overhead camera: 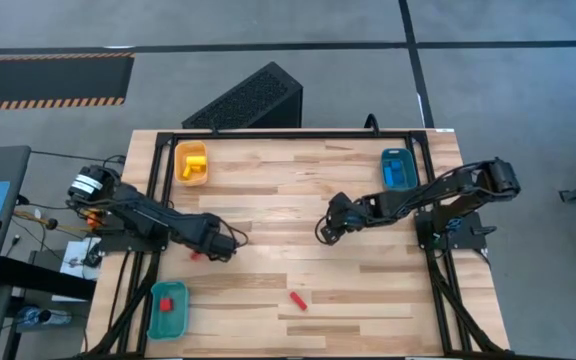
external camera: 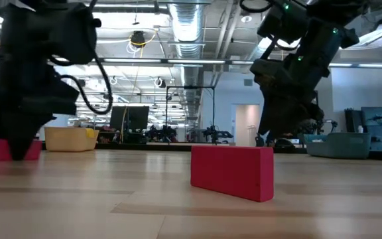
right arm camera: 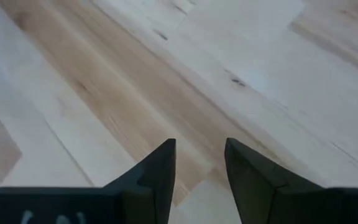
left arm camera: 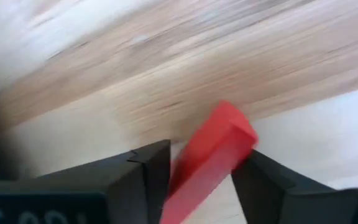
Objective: Sort & place blocks by color
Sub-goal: Put the left red block into the green bin
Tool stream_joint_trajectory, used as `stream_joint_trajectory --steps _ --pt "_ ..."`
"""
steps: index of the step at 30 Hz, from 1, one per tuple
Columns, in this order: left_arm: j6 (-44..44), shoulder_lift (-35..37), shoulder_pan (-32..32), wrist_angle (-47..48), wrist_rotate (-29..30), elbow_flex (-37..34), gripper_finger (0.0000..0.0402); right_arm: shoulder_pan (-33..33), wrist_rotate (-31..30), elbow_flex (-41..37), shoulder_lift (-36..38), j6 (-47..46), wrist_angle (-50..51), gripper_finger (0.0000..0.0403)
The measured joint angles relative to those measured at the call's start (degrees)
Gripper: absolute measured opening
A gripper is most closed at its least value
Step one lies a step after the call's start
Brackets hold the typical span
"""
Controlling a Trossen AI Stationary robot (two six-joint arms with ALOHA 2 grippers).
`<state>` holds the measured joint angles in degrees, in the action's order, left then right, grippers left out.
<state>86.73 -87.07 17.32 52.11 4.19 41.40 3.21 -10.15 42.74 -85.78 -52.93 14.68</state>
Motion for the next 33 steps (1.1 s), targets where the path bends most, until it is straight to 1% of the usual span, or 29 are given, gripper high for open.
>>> stream_joint_trajectory --steps 3,6,9,12,14,17,20,23,26,29,31,33 --pt "-3.00 0.04 -1.77 -3.58 -0.13 0.04 0.0117 0.02 -0.08 -0.01 0.71 0.93 0.20 0.0156" --pt "-4.24 0.09 -3.17 -7.96 -0.29 0.03 0.0086 -0.85 -0.14 0.00 1.71 2.47 -0.48 0.0150" --pt "-4.38 0.15 -4.35 -8.99 -0.49 0.03 0.0058 -1.99 -0.14 0.00 3.16 3.74 -0.10 0.0145" --pt "-6.08 0.17 -5.49 -9.67 -0.78 0.06 0.0039 -2.69 -0.14 0.00 4.97 3.96 0.07 0.0139" --pt "-7.55 0.17 -6.32 -10.65 -0.95 0.07 0.0035 -2.98 -0.16 0.00 6.32 3.96 -0.18 0.0135" --pt "-10.53 0.14 -7.23 -13.48 -0.44 0.32 0.0039 -2.75 -0.18 0.00 8.35 4.00 0.14 0.0130" --pt "-14.71 -0.13 -7.86 -19.59 2.86 2.37 0.0044 -1.98 -0.07 0.00 9.18 4.13 -0.18 0.0125" --pt "-20.75 -0.20 -7.89 -25.40 4.67 3.06 0.0042 -0.78 2.54 0.00 9.18 3.97 -2.36 0.0118" --pt "-25.25 -0.03 -7.87 -36.21 6.53 3.72 0.0036 1.70 4.64 0.06 8.05 2.53 -6.29 0.0112" --pt "-27.95 -0.02 -8.44 -42.92 7.71 3.61 0.0036 4.78 4.23 0.00 8.09 0.96 -8.99 0.0108" --pt "-29.37 -0.02 -9.08 -45.00 7.75 4.06 0.0039 6.44 3.07 0.07 7.75 -0.18 -9.70 0.0106" --pt "-30.82 -0.02 -9.79 -44.80 7.83 4.72 0.0039 7.76 2.28 -0.02 7.72 -1.09 -9.42 0.0104"
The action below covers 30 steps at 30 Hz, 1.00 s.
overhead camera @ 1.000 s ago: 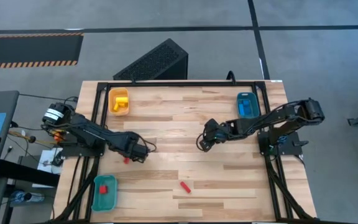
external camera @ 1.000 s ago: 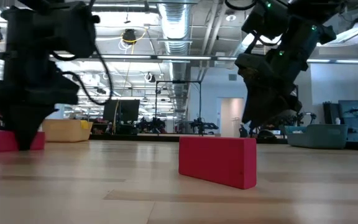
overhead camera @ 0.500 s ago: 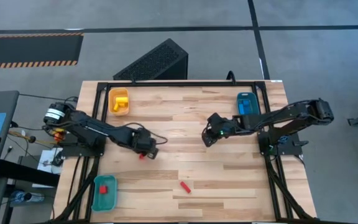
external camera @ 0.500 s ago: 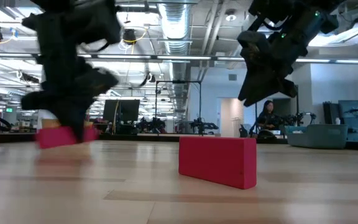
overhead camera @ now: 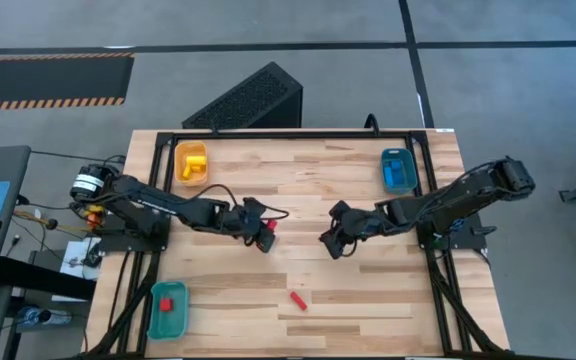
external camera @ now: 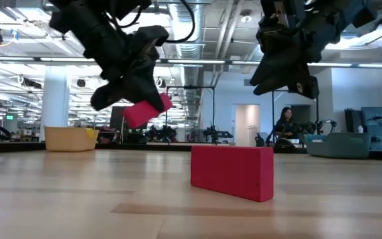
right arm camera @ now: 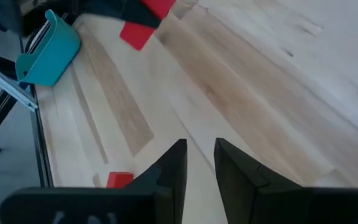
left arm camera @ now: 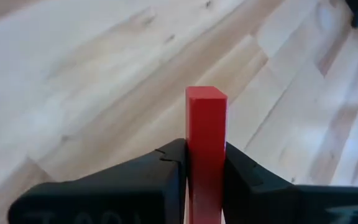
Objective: Sort & place blocks by color
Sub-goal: Put the left red block into the green bin
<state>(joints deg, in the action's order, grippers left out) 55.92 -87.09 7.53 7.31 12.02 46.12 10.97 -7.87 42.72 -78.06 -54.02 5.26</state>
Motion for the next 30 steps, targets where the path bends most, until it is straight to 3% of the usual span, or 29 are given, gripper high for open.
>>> stream_joint_trajectory --steps 10,17,24,30 --pt "-14.95 0.00 -1.09 1.81 -1.08 7.28 0.0038 2.16 -0.43 0.02 0.02 -1.47 -1.14 0.0099" --pt "-25.63 0.02 0.68 15.85 -1.07 16.01 0.0038 2.03 -0.68 0.02 0.02 -1.70 -1.19 0.0099" --pt "-27.47 0.07 4.21 32.43 -1.04 20.53 0.0038 2.17 -2.86 0.02 0.02 -7.48 -1.06 0.0099" --pt "-25.19 0.22 8.64 40.78 -1.06 20.15 0.0038 3.67 -9.38 0.02 0.02 -15.09 -1.20 0.0099"
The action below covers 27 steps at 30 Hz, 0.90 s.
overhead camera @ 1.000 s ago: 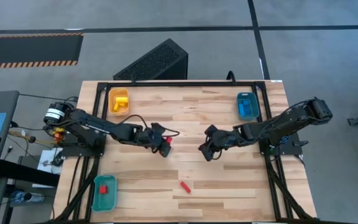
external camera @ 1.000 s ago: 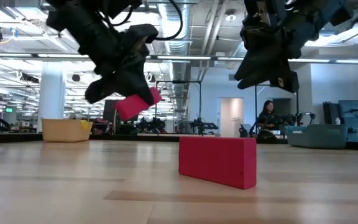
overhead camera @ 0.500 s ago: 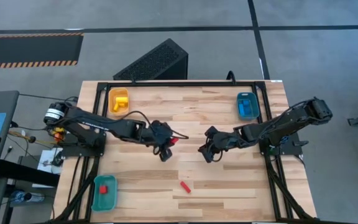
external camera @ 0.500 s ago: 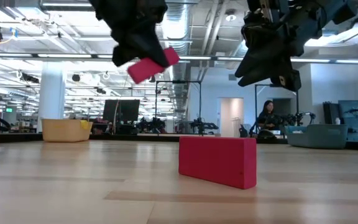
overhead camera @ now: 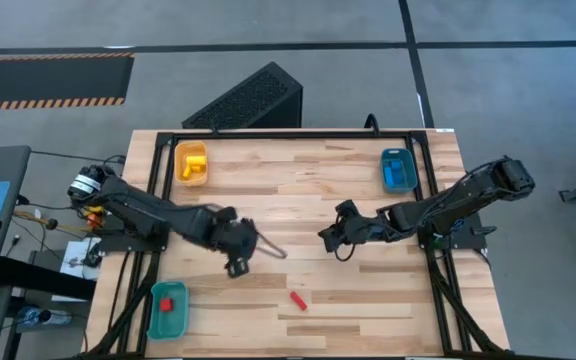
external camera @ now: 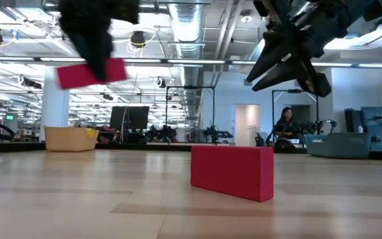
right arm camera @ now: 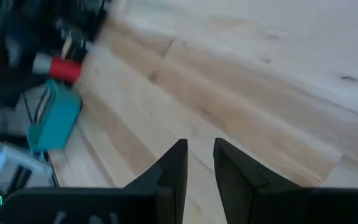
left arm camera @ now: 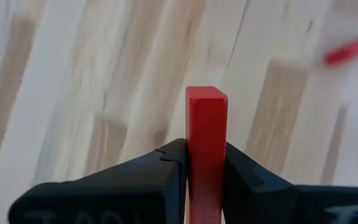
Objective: Sort & place blocks by color
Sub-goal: Put the left red block into the green bin
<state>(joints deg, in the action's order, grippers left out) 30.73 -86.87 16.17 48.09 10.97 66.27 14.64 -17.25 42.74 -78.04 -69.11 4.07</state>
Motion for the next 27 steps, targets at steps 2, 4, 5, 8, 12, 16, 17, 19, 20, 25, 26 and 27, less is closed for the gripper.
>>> stream_joint_trajectory --steps 2,4,5,8,12,16,17,19,20,25,26,27 --pt "2.45 0.38 2.55 3.52 0.22 -0.06 0.0038 0.63 -2.95 0.00 0.00 -3.00 -0.01 0.0099" --pt "6.15 1.38 5.87 6.90 0.58 -0.06 0.0038 1.62 -6.19 0.00 0.00 -6.05 -0.03 0.0099" --pt "8.47 2.05 7.80 8.81 1.15 -0.06 0.0038 2.15 -7.75 0.00 0.00 -7.51 -0.03 0.0099" --pt "17.05 5.16 14.86 13.93 3.46 -0.06 0.0038 4.15 -11.10 0.00 0.00 -11.37 -0.30 0.0099" --pt "31.69 8.50 26.00 17.65 4.75 -0.06 0.0038 7.49 -14.75 0.00 0.00 -16.88 -1.12 0.0099" --pt "45.57 8.20 37.82 17.77 8.40 -0.46 0.0038 11.91 -19.70 0.00 -0.02 -20.37 -4.68 0.0099" --pt "48.54 7.83 40.33 17.29 8.98 -1.22 0.0038 13.02 -21.27 0.00 -0.02 -20.93 -5.61 0.0099" --pt "54.14 6.56 44.32 16.96 9.09 -3.55 0.0038 15.01 -24.48 0.00 -0.07 -21.22 -7.70 0.0099" --pt "56.91 6.08 45.91 16.98 8.64 -4.77 0.0038 15.88 -26.10 0.00 -0.07 -21.21 -8.75 0.0099" --pt "67.98 5.76 50.81 15.20 5.64 -10.63 0.0043 18.40 -29.49 0.00 -0.07 -21.36 -11.13 0.0099" --pt "69.28 5.84 51.31 14.41 5.55 -11.41 0.0046 18.46 -29.46 0.00 -0.07 -21.38 -11.14 0.0099" --pt "70.44 5.90 51.70 13.57 5.69 -11.98 0.0049 18.44 -29.43 0.00 -0.07 -21.45 -11.23 0.0099"
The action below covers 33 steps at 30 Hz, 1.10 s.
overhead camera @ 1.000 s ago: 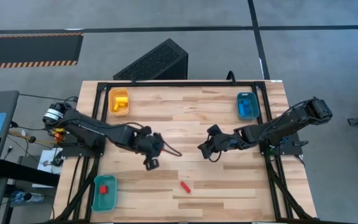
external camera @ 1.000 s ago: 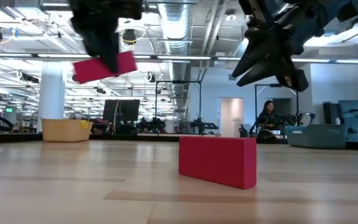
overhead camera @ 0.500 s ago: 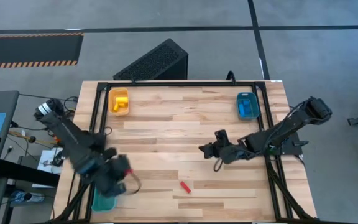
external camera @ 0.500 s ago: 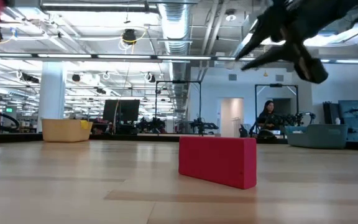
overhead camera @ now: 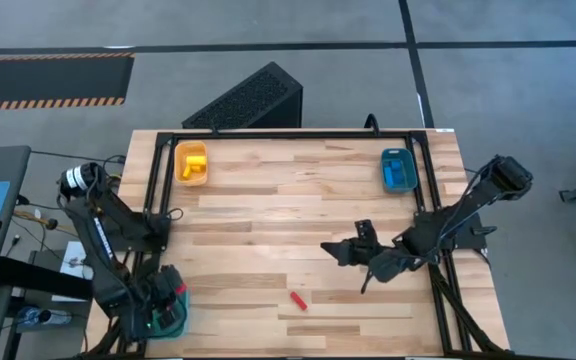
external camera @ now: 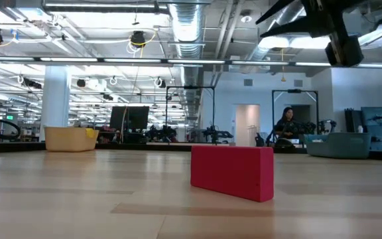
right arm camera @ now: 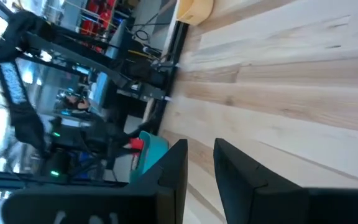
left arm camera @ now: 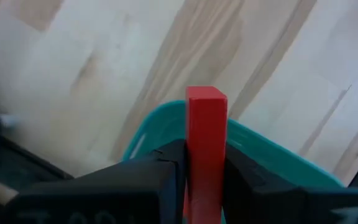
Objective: Sort & place blocks by color
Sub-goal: Put the left red block into the green bin, then put the red block into the green bin
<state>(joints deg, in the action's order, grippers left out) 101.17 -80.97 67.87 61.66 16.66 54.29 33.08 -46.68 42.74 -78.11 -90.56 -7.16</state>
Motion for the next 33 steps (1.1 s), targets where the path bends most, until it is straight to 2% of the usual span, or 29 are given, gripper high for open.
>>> stream_joint_trajectory --steps 6,8,11,17,22,27,30,33 --pt "4.38 0.00 1.27 -8.11 -0.87 -4.95 0.0088 -0.07 0.73 3.07 -4.88 2.29 -2.05 0.0099" --pt "4.58 -0.02 1.34 -10.04 -2.01 -6.21 0.0110 -0.07 2.65 7.02 -9.08 3.83 -2.85 0.0099" --pt "4.57 -0.02 1.34 -10.75 -2.48 -6.74 0.0146 0.02 3.95 11.99 -15.59 5.80 1.46 0.0101" --pt "2.81 0.07 1.30 -10.67 -2.23 -4.81 0.0197 -0.71 16.67 25.11 -27.79 9.86 9.00 0.0111" --pt "0.28 0.11 1.30 -9.29 -0.09 -2.59 0.0208 -0.74 24.25 35.64 -34.97 8.86 22.30 0.0144" --pt "-0.56 0.36 1.23 -5.46 1.26 -1.17 0.0208 -0.39 25.97 43.49 -39.32 5.92 40.23 0.0195" --pt "-1.86 1.12 0.69 -5.06 1.30 -1.15 0.0208 -0.57 27.89 45.59 -40.51 7.19 42.68 0.0216" --pt "-4.18 1.65 -0.29 -5.04 1.37 -1.15 0.0208 -0.61 32.01 45.68 -42.51 10.79 38.42 0.0225"
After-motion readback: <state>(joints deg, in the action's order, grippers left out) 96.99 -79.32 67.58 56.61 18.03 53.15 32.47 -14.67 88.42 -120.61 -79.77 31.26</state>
